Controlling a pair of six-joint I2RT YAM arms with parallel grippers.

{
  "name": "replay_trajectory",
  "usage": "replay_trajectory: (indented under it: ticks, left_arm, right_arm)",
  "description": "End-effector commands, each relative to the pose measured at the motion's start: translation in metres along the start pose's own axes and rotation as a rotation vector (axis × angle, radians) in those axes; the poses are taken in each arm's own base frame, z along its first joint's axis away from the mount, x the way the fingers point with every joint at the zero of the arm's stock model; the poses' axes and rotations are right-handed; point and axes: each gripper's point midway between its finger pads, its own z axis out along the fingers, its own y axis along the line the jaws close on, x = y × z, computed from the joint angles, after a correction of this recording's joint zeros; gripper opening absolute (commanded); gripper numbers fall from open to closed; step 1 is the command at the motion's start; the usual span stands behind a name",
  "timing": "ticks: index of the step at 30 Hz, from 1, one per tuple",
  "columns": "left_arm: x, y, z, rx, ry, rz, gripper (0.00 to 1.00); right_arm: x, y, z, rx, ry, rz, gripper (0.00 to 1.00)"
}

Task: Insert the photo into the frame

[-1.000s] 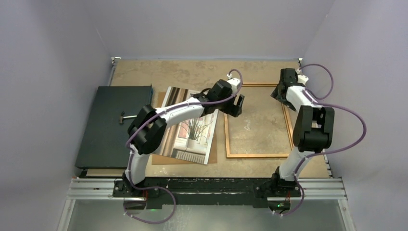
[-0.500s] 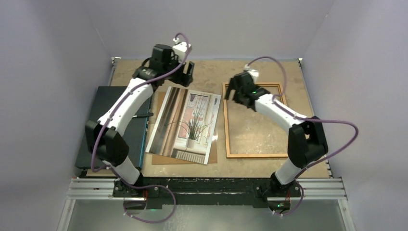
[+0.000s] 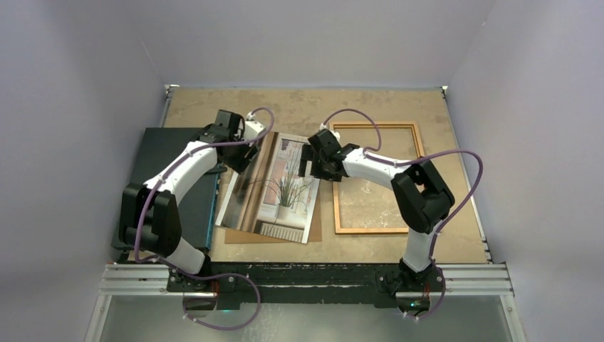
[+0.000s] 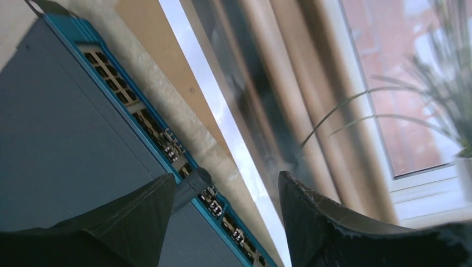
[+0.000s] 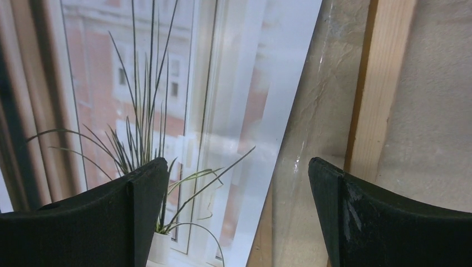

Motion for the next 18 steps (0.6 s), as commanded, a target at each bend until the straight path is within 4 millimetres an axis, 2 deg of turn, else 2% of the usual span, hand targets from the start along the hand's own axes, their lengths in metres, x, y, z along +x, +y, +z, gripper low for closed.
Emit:
replay_trajectory:
  ticks: [1,9,14,18]
  left_arm:
    - [0.01,0.014,0.004,-0.079,-0.002,0.113,0.64]
    - [0.025,0.016,0.014,-0.117,0.001,0.174,0.61]
    - [0.036,0.018,0.035,-0.143,0.024,0.18,0.6]
    - [0.041,0.018,0.049,-0.157,0.034,0.169,0.59]
  right_arm:
    - [-0.008,0.01,0.004,-0.018,0.006,0.018,0.99]
    - [-0.017,-0.007,0.023,0.039,0.004,0.034,0.99]
    - [-0.026,-0.031,0.035,0.068,0.015,0.075,0.99]
    - [-0.028,-0.036,0.037,0.074,0.012,0.079,0.99]
